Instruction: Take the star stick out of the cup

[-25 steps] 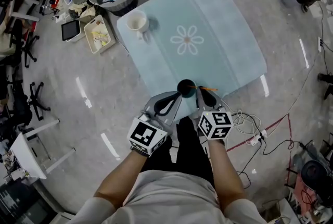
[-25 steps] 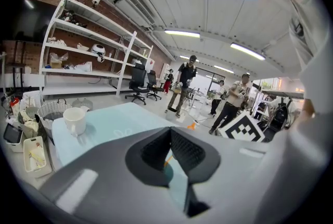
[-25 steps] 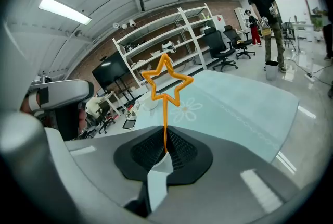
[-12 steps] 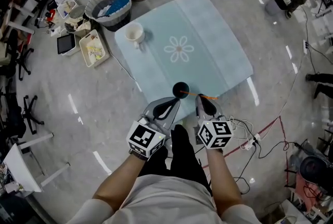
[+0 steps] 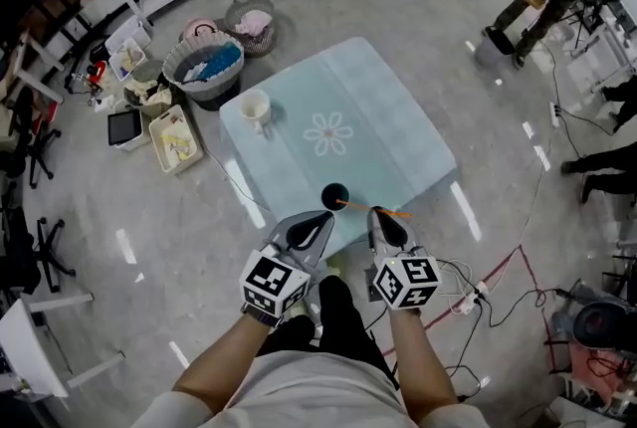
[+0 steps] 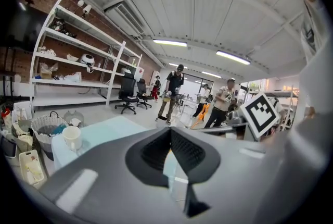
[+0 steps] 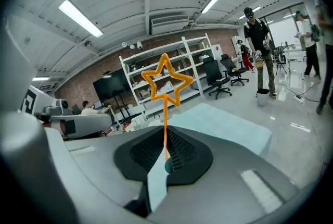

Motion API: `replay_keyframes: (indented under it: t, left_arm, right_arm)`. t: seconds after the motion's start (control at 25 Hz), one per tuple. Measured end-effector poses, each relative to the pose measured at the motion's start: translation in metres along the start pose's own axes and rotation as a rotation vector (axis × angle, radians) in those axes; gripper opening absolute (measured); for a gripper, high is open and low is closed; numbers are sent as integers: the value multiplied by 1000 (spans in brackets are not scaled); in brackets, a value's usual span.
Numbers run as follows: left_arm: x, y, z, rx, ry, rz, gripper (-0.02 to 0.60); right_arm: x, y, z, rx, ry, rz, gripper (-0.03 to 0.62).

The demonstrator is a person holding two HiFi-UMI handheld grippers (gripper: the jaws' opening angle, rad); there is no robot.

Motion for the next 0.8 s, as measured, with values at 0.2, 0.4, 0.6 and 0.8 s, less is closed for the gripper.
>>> replay_keyframes:
  t: [0.2,0.4,0.6,0.8]
  left_arm:
    - [-16,14,-17,19,16,10,6]
    - [-30,33,-33,35,32,18,6]
    - [-43,43,-54,59,67,13,6]
    - [-62,55,-81,87,108,15,6]
  right_arm:
    - [-21,-15,-19,-13,51,2,28]
    - [-48,-25,-36,-40,97,0,28]
    - [-69,-37,-58,-69,150,-3,27]
    - [-94,-54,-82,-89,207,-9,27]
Point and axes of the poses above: the fingertips, and each gripper's own axes: x forward along the fingers, y to its right, z out of its underside, the point moved 5 cm from there along -x, backward along the fingers, and after that the axes turned 9 degrees about z, right-handed, at the moved point
